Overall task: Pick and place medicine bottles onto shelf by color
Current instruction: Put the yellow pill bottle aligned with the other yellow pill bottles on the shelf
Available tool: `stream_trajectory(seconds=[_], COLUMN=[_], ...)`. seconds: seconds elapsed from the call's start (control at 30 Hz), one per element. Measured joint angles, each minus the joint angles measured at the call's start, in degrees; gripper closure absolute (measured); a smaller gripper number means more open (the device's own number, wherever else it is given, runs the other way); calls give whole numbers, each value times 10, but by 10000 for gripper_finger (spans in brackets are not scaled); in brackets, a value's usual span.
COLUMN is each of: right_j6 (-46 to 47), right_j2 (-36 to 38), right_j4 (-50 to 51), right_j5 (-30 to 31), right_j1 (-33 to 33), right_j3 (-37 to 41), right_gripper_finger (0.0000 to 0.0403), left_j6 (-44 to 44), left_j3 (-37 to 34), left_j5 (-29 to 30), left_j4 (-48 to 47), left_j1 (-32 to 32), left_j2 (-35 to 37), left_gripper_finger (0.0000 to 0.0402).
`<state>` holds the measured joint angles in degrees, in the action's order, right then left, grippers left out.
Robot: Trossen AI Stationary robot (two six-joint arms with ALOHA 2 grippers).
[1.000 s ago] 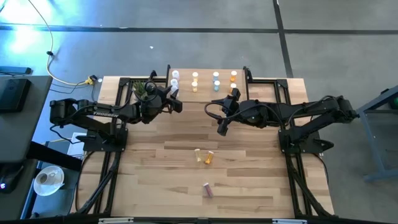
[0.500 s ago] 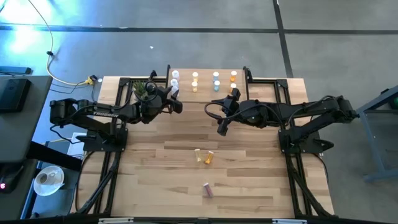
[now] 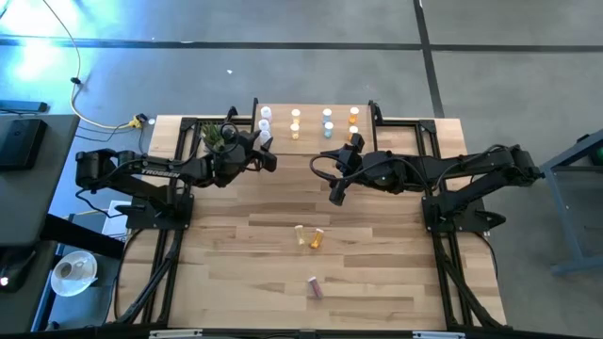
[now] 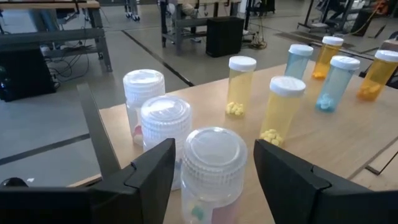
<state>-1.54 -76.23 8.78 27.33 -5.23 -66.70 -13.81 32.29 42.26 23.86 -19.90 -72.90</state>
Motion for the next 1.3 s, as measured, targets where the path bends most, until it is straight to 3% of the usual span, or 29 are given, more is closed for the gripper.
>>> stream_trajectory(seconds=[0.47, 0.73, 1.07, 1.3], right_j6=[43, 159, 197, 250], right_j2=[0, -6, -49, -53], right_j4=[1, 49, 26, 54], right_j5=[-1, -70, -97, -118], right_j1=[0, 0, -23, -23], right_j3=[0, 0, 1, -16], right_gripper_finger=[176, 176, 176, 176], left_j6=[45, 70, 50, 76], left_j3=[0, 0, 1, 1], left_j5=[-1, -3, -142, -146], left_j4=[8, -34, -169, -236], left_j1=[22, 75, 150, 179], left_j2=[54, 122, 193, 268], left_gripper_finger=[192, 192, 192, 192])
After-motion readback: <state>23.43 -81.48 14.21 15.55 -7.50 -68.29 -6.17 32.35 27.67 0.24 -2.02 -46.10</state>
